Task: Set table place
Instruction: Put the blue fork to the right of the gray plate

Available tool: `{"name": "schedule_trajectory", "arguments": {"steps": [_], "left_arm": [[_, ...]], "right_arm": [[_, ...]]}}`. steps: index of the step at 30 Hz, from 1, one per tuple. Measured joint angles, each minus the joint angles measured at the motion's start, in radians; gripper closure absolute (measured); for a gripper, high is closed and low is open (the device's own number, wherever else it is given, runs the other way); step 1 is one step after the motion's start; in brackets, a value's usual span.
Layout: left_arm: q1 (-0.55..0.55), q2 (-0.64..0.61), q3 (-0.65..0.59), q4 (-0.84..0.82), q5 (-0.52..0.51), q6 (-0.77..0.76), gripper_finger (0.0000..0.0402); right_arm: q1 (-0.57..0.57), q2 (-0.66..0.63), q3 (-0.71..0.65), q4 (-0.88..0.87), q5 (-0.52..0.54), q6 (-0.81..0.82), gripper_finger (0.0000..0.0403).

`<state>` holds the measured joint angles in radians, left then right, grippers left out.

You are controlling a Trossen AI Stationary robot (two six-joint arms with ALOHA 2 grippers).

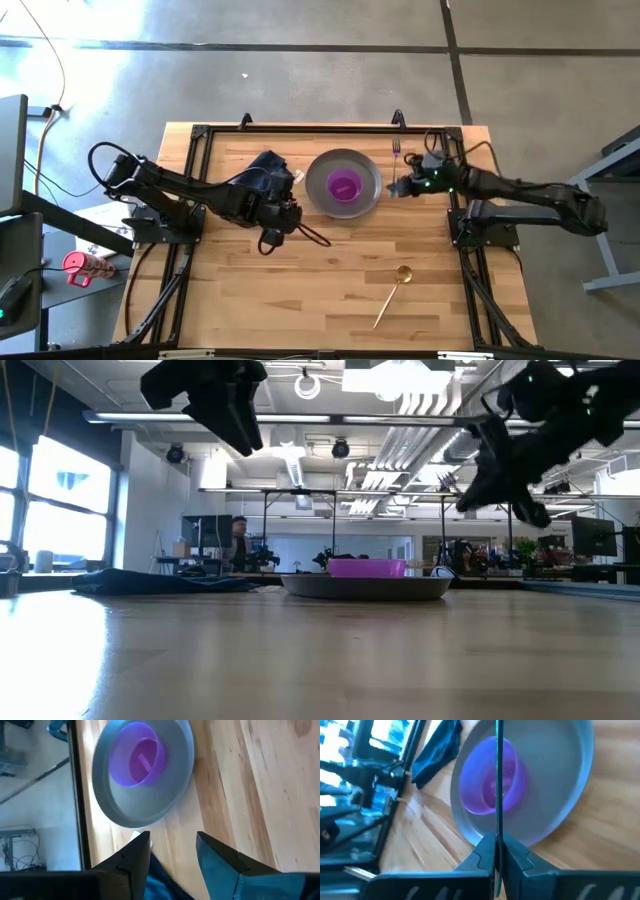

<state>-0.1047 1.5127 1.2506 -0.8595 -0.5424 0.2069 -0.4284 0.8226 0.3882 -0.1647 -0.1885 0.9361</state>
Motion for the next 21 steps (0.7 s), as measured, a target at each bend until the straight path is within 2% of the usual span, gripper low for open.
{"name": "schedule_trajectory", "arguments": {"steps": [4,9,21], "left_arm": [[0.0,0.0,-0.001,-0.003,0.003,-0.003,0.0256],[0.0,0.0,-0.001,0.0,0.005,-0.003,0.0256],[0.001,0.0,-0.001,0.041,0.001,-0.004,0.0256]], "right_arm": [[-0.001,0.002,-0.11,0.025,0.013,0.084,0.0403],[-0.001,0.01,-0.173,0.027,0.025,0.131,0.0403],[-0.032,0.164,-0.189,0.07,0.055,0.14,0.0403]]}}
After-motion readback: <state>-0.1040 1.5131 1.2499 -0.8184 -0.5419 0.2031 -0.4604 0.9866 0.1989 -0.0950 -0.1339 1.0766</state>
